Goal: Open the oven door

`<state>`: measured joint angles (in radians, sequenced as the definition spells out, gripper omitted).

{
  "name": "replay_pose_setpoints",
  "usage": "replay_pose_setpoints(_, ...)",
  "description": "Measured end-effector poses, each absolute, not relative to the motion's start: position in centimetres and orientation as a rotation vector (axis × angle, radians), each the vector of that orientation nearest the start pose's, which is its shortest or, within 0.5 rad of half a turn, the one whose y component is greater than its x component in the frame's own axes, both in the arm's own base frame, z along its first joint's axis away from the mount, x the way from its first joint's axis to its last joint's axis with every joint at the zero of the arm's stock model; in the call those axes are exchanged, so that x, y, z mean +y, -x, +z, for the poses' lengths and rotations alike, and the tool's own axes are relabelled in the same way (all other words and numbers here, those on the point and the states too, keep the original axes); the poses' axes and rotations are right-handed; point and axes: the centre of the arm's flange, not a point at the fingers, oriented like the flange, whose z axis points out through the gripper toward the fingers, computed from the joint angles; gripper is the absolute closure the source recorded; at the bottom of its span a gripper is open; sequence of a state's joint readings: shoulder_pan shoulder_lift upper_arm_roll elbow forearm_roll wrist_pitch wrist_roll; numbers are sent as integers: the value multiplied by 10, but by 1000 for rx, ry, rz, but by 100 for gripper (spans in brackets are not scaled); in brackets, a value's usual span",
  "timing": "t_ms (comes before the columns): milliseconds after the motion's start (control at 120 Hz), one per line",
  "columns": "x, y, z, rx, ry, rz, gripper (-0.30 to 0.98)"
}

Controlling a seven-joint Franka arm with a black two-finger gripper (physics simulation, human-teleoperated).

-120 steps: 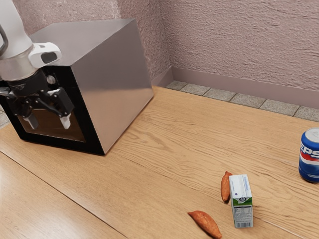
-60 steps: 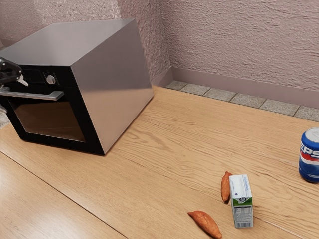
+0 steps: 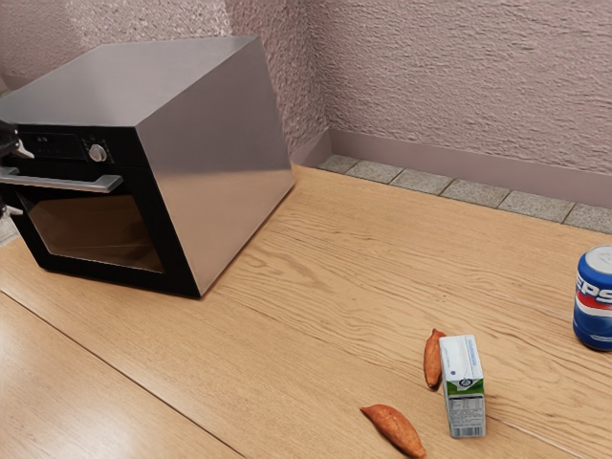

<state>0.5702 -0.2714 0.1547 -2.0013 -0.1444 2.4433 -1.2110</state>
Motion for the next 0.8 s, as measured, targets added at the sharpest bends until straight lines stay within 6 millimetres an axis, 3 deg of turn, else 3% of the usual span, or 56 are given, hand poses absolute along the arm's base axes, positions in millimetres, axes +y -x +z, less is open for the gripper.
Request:
replay_pose_setpoints(142,369,-396,635,2321,-1317,872,0)
replay_pose_setpoints(300,365,-415,627,2328,-1265,871,0)
replay_pose_setpoints(800,376,-433,584,2398,-1158,810,0)
